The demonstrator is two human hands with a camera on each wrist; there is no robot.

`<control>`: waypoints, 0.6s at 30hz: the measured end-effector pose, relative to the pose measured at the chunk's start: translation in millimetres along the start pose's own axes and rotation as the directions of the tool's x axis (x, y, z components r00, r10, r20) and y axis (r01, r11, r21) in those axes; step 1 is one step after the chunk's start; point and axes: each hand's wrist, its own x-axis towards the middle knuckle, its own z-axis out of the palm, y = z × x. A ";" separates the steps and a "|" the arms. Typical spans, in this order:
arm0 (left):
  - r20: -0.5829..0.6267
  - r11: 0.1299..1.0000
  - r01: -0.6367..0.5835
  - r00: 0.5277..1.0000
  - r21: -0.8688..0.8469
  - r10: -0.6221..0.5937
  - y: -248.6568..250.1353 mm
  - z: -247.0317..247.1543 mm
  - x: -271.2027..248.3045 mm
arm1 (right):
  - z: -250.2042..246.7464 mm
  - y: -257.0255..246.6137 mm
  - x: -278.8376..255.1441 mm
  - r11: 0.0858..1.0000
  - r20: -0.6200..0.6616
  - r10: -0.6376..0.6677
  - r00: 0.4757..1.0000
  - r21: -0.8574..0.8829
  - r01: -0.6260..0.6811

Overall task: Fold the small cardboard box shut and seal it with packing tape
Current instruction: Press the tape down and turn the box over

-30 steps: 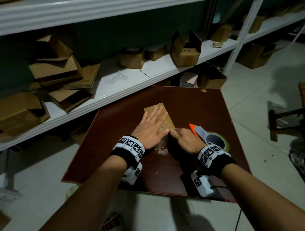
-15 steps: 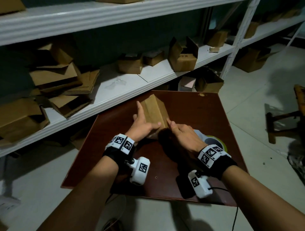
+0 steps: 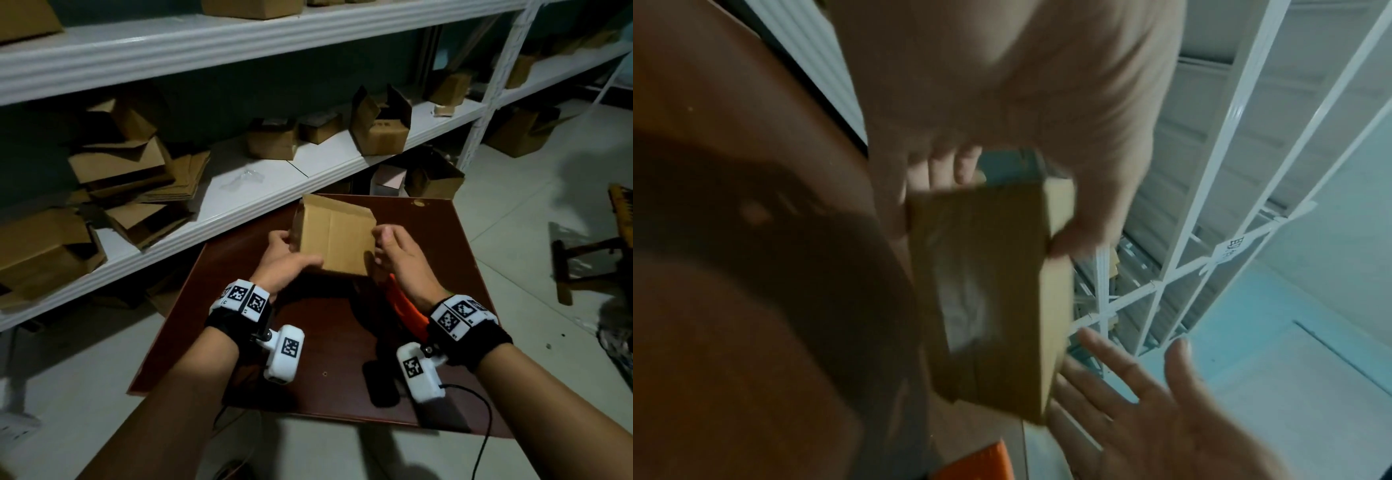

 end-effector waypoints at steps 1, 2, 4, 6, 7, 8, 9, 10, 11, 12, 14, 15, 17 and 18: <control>0.060 0.998 -0.022 0.998 0.066 0.018 -0.6 1.2 -2.0 | -1.4 -2.1 1.1 0.998 -0.030 0.022 0.999 0.053 -0.020; 0.112 0.991 -0.045 0.993 0.125 0.031 -3.1 1.9 -1.2 | -3.4 -5.2 1.7 0.997 -0.050 0.039 0.998 0.069 -0.036; 0.152 0.976 -0.046 0.988 0.215 0.013 -6.5 2.3 -2.6 | -10.6 -7.8 4.0 0.998 -0.060 0.055 0.997 0.023 -0.053; 0.148 0.969 -0.019 0.989 0.245 -0.018 -10.2 2.7 -5.3 | -17.8 -12.1 3.9 0.993 -0.015 0.083 0.996 -0.078 -0.084; 0.159 0.968 -0.008 0.987 0.253 -0.033 -11.5 3.0 -8.0 | -21.0 -14.2 3.0 0.984 0.026 0.101 0.995 -0.147 -0.096; 0.178 0.965 -0.007 0.983 0.263 -0.041 -14.2 3.8 -8.7 | -24.0 -15.7 1.7 0.967 0.068 0.121 0.990 -0.235 -0.102; 0.212 0.960 -0.008 0.976 0.281 -0.054 -16.5 4.6 -10.9 | -26.4 -16.9 0.1 0.937 0.109 0.143 0.984 -0.335 -0.099; 0.255 0.952 -0.013 0.964 0.307 -0.069 -19.6 5.3 -12.5 | -29.0 -15.7 0.1 0.892 0.145 0.170 0.975 -0.442 -0.090; 0.302 0.939 -0.020 0.949 0.343 -0.090 -23.0 5.7 -14.4 | -31.5 -14.5 0.2 0.847 0.175 0.204 0.963 -0.525 -0.084; 0.347 0.926 -0.038 0.932 0.376 -0.102 -26.7 5.2 -15.9 | -33.1 -14.5 -0.5 0.815 0.198 0.236 0.951 -0.573 -0.082; 0.417 0.896 -0.096 0.903 0.434 -0.105 -32.5 1.9 -18.3 | -36.5 -16.0 -3.2 0.800 0.227 0.247 0.942 -0.596 -0.066; 0.436 0.871 -0.134 0.895 0.473 -0.099 -32.7 -1.4 -19.2 | -38.5 -18.1 -5.5 0.805 0.242 0.241 0.940 -0.590 -0.054; 0.462 0.815 -0.198 0.882 0.544 -0.094 -29.0 -9.8 -20.3 | -42.7 -20.8 -8.2 0.820 0.287 0.230 0.930 -0.572 -0.027; 0.490 0.806 -0.230 0.868 0.546 -0.084 -26.1 -13.5 -20.9 | -44.4 -21.9 -8.9 0.821 0.311 0.233 0.922 -0.571 -0.015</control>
